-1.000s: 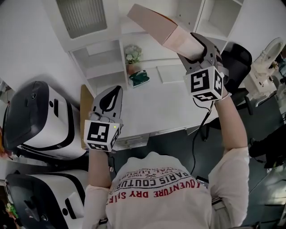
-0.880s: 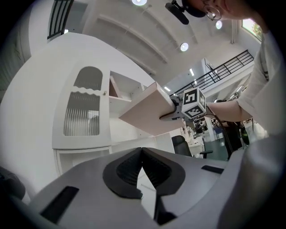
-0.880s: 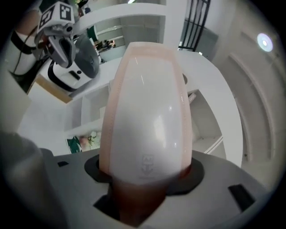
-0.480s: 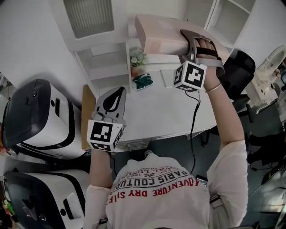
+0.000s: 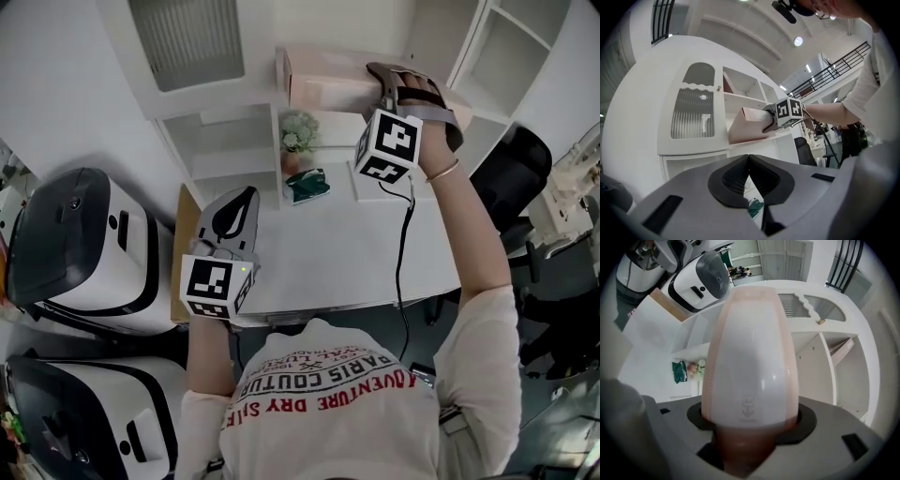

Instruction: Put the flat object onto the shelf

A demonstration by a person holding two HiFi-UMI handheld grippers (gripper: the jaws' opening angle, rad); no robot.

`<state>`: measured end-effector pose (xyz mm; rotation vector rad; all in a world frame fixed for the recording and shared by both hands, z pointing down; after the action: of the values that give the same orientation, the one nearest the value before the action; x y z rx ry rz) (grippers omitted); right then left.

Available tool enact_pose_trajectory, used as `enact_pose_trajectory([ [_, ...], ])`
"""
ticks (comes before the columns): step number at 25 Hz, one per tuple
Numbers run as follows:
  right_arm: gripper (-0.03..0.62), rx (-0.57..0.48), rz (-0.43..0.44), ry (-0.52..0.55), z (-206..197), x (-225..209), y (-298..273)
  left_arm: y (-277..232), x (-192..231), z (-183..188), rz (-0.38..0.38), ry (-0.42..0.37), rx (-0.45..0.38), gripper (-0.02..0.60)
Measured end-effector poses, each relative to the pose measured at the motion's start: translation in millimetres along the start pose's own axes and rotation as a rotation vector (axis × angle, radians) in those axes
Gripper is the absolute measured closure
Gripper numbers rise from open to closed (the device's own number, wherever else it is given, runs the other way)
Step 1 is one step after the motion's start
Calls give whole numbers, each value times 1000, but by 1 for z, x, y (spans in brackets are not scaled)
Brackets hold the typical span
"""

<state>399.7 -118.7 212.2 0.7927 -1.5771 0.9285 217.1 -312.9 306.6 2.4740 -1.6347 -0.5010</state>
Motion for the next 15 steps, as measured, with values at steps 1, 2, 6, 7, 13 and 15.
enact_pose_trajectory([
  [1, 255, 3, 29, -7, -2, 1, -6, -4, 2, -2, 5, 1, 2, 568],
  [2, 252, 6, 51, -14, -4, 1, -11, -7, 4, -4, 9, 1, 4, 568],
  [6, 247, 5, 89, -37, -9, -3, -31, -20, 10, -13, 18, 1, 14, 568],
  [7, 241, 6, 107, -44, -10, -3, -36, -23, 11, -15, 21, 2, 17, 568],
  [13, 201, 15, 238, -103, -15, 6, -63, -38, 15, -29, 19, 4, 28, 568],
  [15, 189, 11, 258, -120, -17, 9, -75, -43, 17, -33, 19, 5, 33, 568],
])
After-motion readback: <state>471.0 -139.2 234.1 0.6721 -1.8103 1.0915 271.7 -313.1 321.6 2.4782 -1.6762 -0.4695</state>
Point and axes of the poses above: the fingertips, and each gripper's own axes: y backward along the fingers, x to its left, z out of its top, the point moved 7 cm from there along y, backward along the fingers, and after that the axes turned 15 degrees about -x, right-handed, at the moved point
